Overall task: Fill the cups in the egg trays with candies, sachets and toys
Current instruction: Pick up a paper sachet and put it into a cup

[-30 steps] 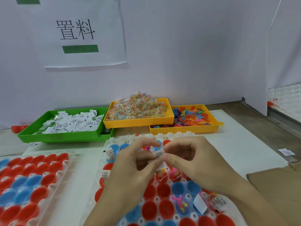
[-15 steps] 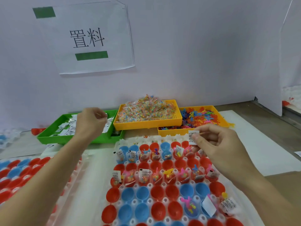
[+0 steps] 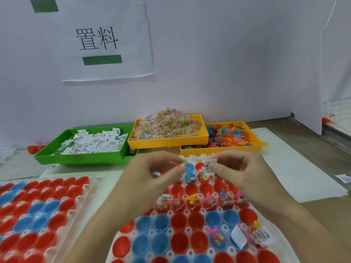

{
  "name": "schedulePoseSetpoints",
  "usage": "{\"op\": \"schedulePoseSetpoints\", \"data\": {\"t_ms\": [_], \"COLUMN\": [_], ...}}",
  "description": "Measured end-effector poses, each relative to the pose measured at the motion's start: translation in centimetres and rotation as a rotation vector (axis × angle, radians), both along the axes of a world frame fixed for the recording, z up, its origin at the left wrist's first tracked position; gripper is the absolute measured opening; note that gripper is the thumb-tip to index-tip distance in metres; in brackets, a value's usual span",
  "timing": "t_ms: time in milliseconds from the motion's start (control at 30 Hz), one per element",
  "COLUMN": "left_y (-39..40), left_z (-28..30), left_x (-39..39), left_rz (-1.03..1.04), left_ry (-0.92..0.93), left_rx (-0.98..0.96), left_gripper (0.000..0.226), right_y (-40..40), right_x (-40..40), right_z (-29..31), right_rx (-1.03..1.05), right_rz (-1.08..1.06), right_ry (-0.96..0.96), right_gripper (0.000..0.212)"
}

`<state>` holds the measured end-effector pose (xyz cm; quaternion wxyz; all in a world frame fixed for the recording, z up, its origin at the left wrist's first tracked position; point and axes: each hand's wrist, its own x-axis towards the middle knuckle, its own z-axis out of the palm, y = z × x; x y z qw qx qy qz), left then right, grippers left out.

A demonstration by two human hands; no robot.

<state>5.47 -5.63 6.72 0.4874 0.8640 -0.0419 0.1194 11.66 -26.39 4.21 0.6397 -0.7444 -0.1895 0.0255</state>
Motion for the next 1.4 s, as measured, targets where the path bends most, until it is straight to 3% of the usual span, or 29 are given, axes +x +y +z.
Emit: {"op": "schedulePoseSetpoints", "data": {"t_ms": [67,233,500,833,1067,1267,1400], "left_y": [-1.7,-2.5,-2.1,-2.8,-2.7,-2.5,-1.3], "left_z": [-0.6,-2.5,-3.1,-3.0,-2.9,-3.1,-3.3], "left_x": [-0.5,-0.6,-1.4,-2.3,-2.5,-2.4,-2.0], "left_rz": [-0.043,0.018,0.016,-0.130,-0.177,-0.207,-0.085], "left_ry": [0.020,-0.091,-0.108,-0.094,-0.086,-0.077,-0.105], "left_rx": [-0.087,-0.114,-0.007,0.121,0.124,0.110,0.020], "left_gripper": [0.027,0.013,0.015,0.015,0.021,0.007,0.012], "right_y": [0.5,1.6,1.4,-1.2,-1.5,-1.8,-2.4], "right_x": [-0.5,-1.6,-2.2,-1.6,-1.6,-1.3,-1.2], "right_z": [0.1,0.3,0.7,2.2,2.4,2.3,2.3], "right_rx": [0.046,0.069,-0.215,-0.405,-0.401,-0.436,-0.489], "right_rz": [0.078,0.186,0.176,0.427,0.492,0.436,0.485], "right_ry": [0.007,-0.014,-0.235,-0.168,-0.166,-0.239,-0.255], "right_gripper": [0.009,0.011,0.011,0.009,0.011,0.010,0.012]}}
